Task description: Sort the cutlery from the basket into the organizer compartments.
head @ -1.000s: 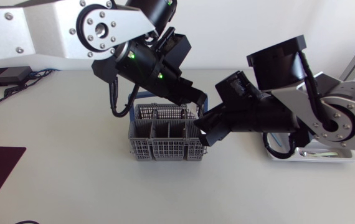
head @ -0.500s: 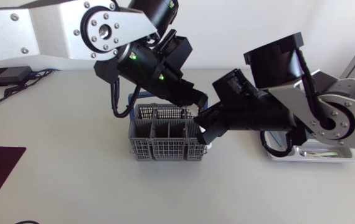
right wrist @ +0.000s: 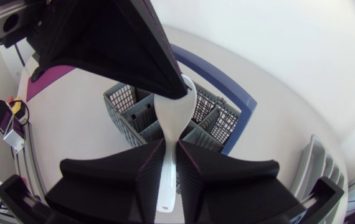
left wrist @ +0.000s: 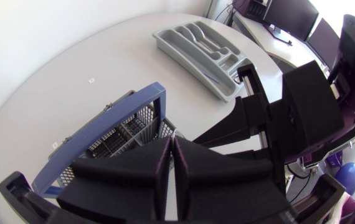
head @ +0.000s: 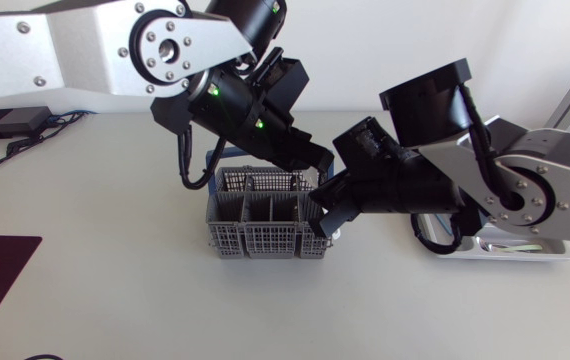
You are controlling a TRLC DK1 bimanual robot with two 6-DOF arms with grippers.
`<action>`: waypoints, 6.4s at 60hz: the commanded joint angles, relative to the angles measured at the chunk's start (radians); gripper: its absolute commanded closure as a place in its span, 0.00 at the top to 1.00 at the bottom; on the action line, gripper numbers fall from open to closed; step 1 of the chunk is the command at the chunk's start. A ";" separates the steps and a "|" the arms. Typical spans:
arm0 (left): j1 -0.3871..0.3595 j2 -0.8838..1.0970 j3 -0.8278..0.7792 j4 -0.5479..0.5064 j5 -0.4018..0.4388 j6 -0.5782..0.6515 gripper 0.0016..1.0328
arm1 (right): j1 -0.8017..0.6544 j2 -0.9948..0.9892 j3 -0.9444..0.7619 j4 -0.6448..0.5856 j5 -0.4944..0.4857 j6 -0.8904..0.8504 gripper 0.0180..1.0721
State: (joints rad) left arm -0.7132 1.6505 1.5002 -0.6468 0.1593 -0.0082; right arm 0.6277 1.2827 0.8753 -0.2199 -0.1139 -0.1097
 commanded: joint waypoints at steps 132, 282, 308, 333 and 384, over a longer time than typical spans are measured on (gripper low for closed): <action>0.396 -0.350 -0.348 0.167 -0.222 0.145 0.61 | -1.023 0.067 -0.099 -0.434 -0.402 -1.437 0.09; 0.396 -0.274 -0.725 0.374 -0.122 0.372 0.21 | -0.278 0.227 -0.018 -0.079 -0.221 -0.691 0.10; 0.356 -0.176 -0.689 0.418 -0.093 0.364 0.15 | -0.195 0.333 0.048 -0.016 -0.162 -0.596 0.06; 0.331 -0.161 -0.667 0.421 -0.063 0.341 0.15 | -0.197 0.345 0.047 0.005 -0.102 -0.596 0.06; 0.594 -0.531 -0.779 0.351 -0.038 0.372 0.31 | -0.329 -0.056 -0.200 -0.022 0.102 -0.597 0.79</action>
State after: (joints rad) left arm -0.1276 1.1728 0.7666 -0.2802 0.1085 0.3523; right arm 0.3107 1.3052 0.7246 -0.2218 -0.0299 -0.7258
